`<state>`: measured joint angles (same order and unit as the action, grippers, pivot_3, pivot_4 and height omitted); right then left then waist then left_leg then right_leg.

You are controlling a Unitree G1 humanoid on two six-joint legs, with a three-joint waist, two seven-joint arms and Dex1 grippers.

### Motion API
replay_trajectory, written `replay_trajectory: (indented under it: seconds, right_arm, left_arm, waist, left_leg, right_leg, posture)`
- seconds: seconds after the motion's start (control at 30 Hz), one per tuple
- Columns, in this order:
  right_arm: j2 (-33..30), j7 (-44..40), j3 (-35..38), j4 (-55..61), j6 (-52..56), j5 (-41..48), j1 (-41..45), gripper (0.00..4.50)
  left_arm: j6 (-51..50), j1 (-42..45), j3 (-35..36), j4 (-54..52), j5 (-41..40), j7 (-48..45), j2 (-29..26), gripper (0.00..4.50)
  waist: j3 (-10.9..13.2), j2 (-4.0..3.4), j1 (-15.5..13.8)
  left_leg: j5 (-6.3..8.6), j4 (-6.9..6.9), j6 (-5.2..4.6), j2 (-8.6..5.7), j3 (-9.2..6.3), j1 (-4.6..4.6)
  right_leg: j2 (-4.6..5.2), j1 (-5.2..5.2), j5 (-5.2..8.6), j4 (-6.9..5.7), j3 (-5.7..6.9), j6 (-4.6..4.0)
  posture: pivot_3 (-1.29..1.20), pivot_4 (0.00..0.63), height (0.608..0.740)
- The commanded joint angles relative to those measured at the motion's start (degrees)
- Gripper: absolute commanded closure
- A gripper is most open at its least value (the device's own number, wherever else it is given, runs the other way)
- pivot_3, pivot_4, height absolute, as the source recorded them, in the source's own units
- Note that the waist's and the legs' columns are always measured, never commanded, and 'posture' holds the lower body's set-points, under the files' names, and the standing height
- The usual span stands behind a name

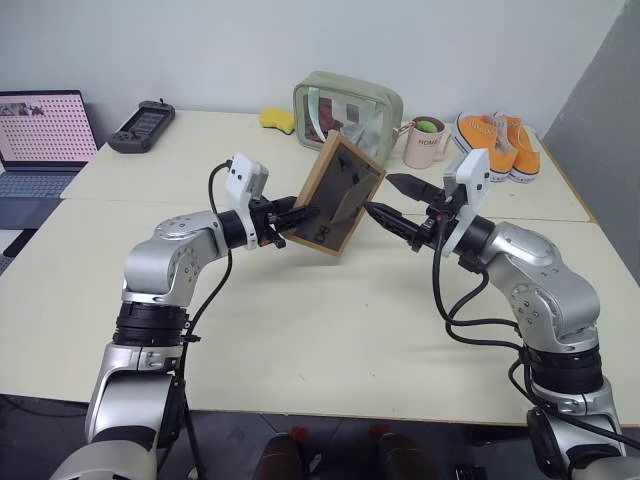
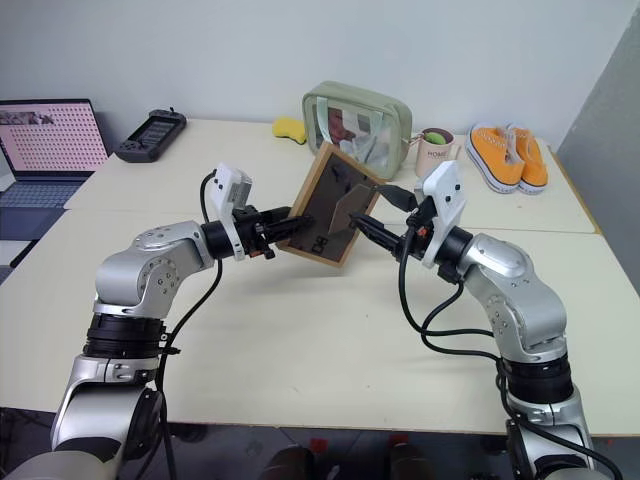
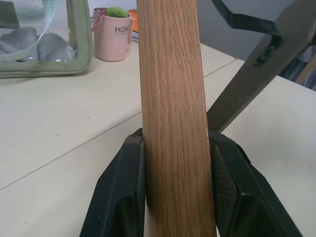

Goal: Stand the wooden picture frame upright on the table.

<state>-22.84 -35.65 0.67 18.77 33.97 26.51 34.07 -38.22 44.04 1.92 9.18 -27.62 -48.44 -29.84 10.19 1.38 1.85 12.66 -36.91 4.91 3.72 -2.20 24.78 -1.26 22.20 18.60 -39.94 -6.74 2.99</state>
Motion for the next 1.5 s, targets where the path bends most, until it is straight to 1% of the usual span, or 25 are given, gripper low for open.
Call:
replay_trajectory:
  seconds: [0.03,0.1,0.23,0.3,0.33,0.4,0.43,0.5,0.57,0.67,0.73,0.8,0.97,1.13,1.3,1.5]
  right_arm:
    - [-1.69,-0.25,0.13,-0.9,-2.45,-1.93,-0.33,1.22]
    - [-3.5,-0.98,-1.22,-2.75,-4.44,-4.86,-0.72,1.22]
    - [-9.71,-3.19,-3.97,-6.9,-14.93,-14.03,-2.87,1.22]
    - [-14.27,-4.0,-5.1,-9.69,-25.99,-20.8,-4.45,1.22]
    - [-16.92,-3.49,-5.9,-12.05,-33.91,-25.29,-5.16,1.22]
    - [-20.9,-1.02,-7.22,-17.47,-48.14,-32.54,-5.85,1.22]
    - [-21.96,0.34,-7.58,-19.85,-53.14,-34.9,-5.93,1.22]
    - [-22.62,4.09,-8.34,-24.9,-62.44,-39.27,-5.49,1.22]
    - [-21.94,8.3,-9.03,-29.35,-69.49,-43.22,-4.58,1.22]
    - [-20.25,14.93,-9.99,-34.94,-77.2,-49.17,-2.88,1.22]
    - [-18.09,20.23,-10.54,-38.31,-80.9,-52.58,-1.55,1.22]
    - [-16.43,25.13,-11.1,-40.94,-84.03,-56.29,-0.21,1.22]
    - [-14.44,33.19,-12.21,-45.46,-88.43,-62.68,1.91,1.22]
    - [-14.6,40.67,-13.9,-48.57,-91.91,-68.84,2.8,1.22]
    - [-14.88,46.03,-14.25,-49.88,-93.09,-71.81,3.63,1.22]
    - [-14.71,49.61,-15.09,-51.36,-93.45,-73.12,5.76,1.22]
  left_arm:
    - [-2.1,3.66,2.19,-4.08,-3.56,-0.12,0.96,3.18]
    - [-4.96,4.23,3.13,-5.65,-5.62,0.66,1.42,3.18]
    - [-13.71,5.33,6.86,-7.26,-11.19,3.04,1.08,3.18]
    - [-18.73,5.21,8.61,-6.92,-13.71,3.89,-0.08,3.18]
    - [-21.03,4.89,9.37,-6.57,-14.68,4.28,-0.71,3.18]
    - [-27.26,4.76,11.72,-5.25,-17.46,6.52,-1.02,3.18]
    - [-30.27,4.79,13.26,-4.64,-18.92,8.06,-0.63,3.18]
    - [-37.76,4.64,17.11,-3.82,-22.03,11.94,1.26,3.18]
    - [-43.44,3.53,20.04,-4.8,-24.3,15.36,3.68,3.18]
    - [-50.34,1.93,23.65,-7.57,-26.69,19.58,7.83,3.18]
    - [-53.6,0.6,25.64,-7.62,-31.27,23.5,10.49,3.18]
    - [-54.28,-0.92,25.84,-7.66,-35.95,27.18,11.41,3.18]
    - [-54.28,-2.09,26.14,-6.61,-44.44,35.39,11.36,3.18]
    - [-54.28,-0.89,27.09,-3.98,-51.69,42.79,10.61,3.18]
    - [-53.95,-1.1,26.15,-2.24,-58.8,48.51,9.42,3.18]
    - [-49.49,-3.86,20.82,-2.2,-70.24,55.66,7.08,3.18]
  waist:
    - [0.0,0.0,-0.01]
    - [0.0,0.0,-0.02]
    - [0.0,0.01,0.0]
    - [0.01,0.02,0.01]
    - [0.02,0.01,0.02]
    - [0.03,0.03,0.12]
    - [0.03,0.03,0.19]
    - [0.03,0.04,0.24]
    - [0.04,0.06,0.32]
    - [0.05,0.07,0.44]
    - [0.05,0.08,0.42]
    - [0.05,0.08,0.4]
    - [0.05,0.08,0.4]
    - [0.05,0.08,0.28]
    - [0.05,0.08,0.14]
    - [0.04,0.09,0.06]
  left_leg:
    - [0.0,0.0,0.0,0.0,0.0,0.0]
    - [0.0,-0.01,0.0,0.0,0.0,0.0]
    - [0.0,-0.03,-0.01,-0.01,0.0,0.01]
    - [0.0,-0.03,-0.01,-0.01,0.01,0.01]
    - [-0.01,-0.03,-0.01,-0.01,0.0,0.01]
    - [0.0,-0.03,-0.02,-0.03,0.04,0.0]
    - [0.0,-0.03,-0.02,-0.02,0.04,0.0]
    - [-0.01,-0.05,-0.02,-0.01,0.04,-0.01]
    - [-0.02,-0.06,-0.02,-0.01,0.03,-0.02]
    - [-0.06,-0.08,0.05,-0.03,0.02,-0.03]
    - [-0.16,-0.1,0.22,-0.04,0.02,-0.03]
    - [-0.2,-0.1,0.28,-0.04,0.01,-0.04]
    - [-0.28,-0.09,0.4,-0.06,-0.01,-0.04]
    - [-0.29,-0.1,0.39,-0.15,-0.01,-0.06]
    - [-0.3,-0.11,0.39,-0.18,-0.01,-0.07]
    - [-0.3,-0.12,0.39,-0.17,-0.01,-0.11]
  right_leg:
    - [0.0,0.0,0.0,0.0,0.01,0.0]
    - [0.0,0.0,0.0,0.0,0.01,0.0]
    - [0.01,-0.01,0.0,0.0,0.0,0.0]
    - [0.0,0.02,0.0,-0.02,-0.01,0.01]
    - [0.0,0.01,0.0,-0.02,0.0,0.0]
    - [0.01,0.03,0.01,0.0,-0.04,0.01]
    - [0.0,0.03,0.01,0.0,-0.04,0.01]
    - [0.01,0.02,0.01,-0.01,-0.04,0.01]
    - [0.0,0.02,0.0,-0.04,-0.04,0.01]
    - [0.04,-0.01,0.0,-0.09,-0.04,0.01]
    - [0.08,-0.01,0.0,-0.11,-0.03,0.0]
    - [0.13,-0.01,-0.01,-0.16,-0.01,0.0]
    - [0.18,-0.02,-0.01,-0.2,0.03,-0.01]
    - [0.29,-0.04,-0.01,-0.26,0.05,-0.01]
    - [0.31,-0.05,-0.01,-0.27,0.06,0.0]
    - [0.33,-0.05,-0.01,-0.36,0.06,-0.01]
  posture:
    - [0.0,0.15,0.74]
    - [0.0,0.15,0.74]
    - [0.0,0.15,0.74]
    - [0.0,0.15,0.74]
    - [0.0,0.15,0.74]
    - [0.0,0.15,0.74]
    - [0.0,0.15,0.74]
    - [0.0,0.15,0.74]
    - [0.0,0.15,0.74]
    - [0.0,0.15,0.74]
    - [0.0,0.15,0.74]
    - [0.0,0.15,0.74]
    - [0.0,0.15,0.74]
    - [0.0,0.15,0.74]
    - [0.0,0.15,0.74]
    - [0.0,0.15,0.74]
